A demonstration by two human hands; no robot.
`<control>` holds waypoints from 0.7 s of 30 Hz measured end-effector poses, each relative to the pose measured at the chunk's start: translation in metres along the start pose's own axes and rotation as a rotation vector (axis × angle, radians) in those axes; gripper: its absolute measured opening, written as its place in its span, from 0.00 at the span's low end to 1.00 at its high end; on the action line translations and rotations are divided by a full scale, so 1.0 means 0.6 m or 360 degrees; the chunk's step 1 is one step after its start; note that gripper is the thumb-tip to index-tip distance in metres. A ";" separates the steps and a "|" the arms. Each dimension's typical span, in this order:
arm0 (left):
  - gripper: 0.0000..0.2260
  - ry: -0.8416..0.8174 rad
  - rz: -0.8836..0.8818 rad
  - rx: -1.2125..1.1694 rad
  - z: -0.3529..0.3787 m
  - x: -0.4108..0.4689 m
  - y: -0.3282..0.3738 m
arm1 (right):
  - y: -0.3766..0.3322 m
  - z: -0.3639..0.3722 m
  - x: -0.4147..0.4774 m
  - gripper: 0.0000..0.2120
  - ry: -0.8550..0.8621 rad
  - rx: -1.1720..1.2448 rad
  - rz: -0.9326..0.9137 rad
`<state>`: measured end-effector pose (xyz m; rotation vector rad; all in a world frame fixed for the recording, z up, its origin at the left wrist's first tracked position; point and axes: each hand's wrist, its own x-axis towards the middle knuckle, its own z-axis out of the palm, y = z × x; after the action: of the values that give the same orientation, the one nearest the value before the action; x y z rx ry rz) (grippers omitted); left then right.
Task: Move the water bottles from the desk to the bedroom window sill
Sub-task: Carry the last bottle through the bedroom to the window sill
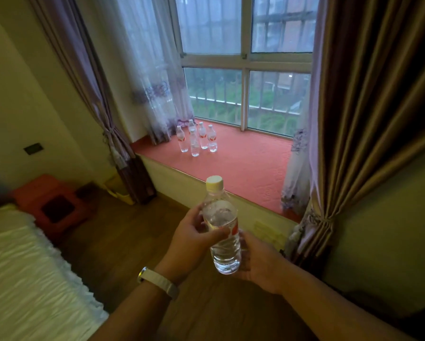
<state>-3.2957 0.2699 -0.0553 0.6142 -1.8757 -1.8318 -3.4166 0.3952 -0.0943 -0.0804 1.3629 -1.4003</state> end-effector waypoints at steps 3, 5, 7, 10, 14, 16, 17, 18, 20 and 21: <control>0.29 0.0080 0.0008 0.0022 0.007 0.039 0.007 | -0.045 -0.012 0.028 0.19 -0.0062 -0.0020 -0.0015; 0.29 0.0104 0.0020 0.0045 0.004 0.061 0.016 | -0.064 -0.012 0.049 0.18 -0.0111 -0.0037 -0.0022; 0.28 0.0135 0.0017 0.0065 -0.007 0.081 0.019 | -0.078 -0.007 0.078 0.19 -0.0160 -0.0094 -0.0010; 0.28 0.0226 0.0010 0.0078 -0.036 0.109 0.014 | -0.098 0.016 0.131 0.20 -0.0211 -0.0189 0.0043; 0.30 0.0334 -0.0028 0.0104 -0.098 0.156 -0.004 | -0.115 0.060 0.213 0.21 -0.0308 -0.0250 0.0098; 0.31 0.0356 -0.0036 0.0126 -0.135 0.187 -0.015 | -0.125 0.085 0.257 0.22 -0.0317 -0.0261 0.0127; 0.31 0.0368 -0.0036 0.0129 -0.154 0.205 -0.021 | -0.132 0.099 0.280 0.22 -0.0312 -0.0269 0.0141; 0.31 0.0382 -0.0036 0.0125 -0.173 0.224 -0.027 | -0.141 0.114 0.304 0.22 -0.0308 -0.0285 0.0149; 0.31 0.0408 -0.0043 0.0108 -0.217 0.266 -0.037 | -0.160 0.147 0.355 0.22 -0.0317 -0.0320 0.0138; 0.31 0.0418 -0.0040 0.0104 -0.243 0.289 -0.040 | -0.173 0.166 0.380 0.23 -0.0324 -0.0332 0.0126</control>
<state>-3.3477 0.0490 -0.0751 0.8594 -1.7641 -1.6207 -3.4978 0.1398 -0.1245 -0.2959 1.3224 -1.1477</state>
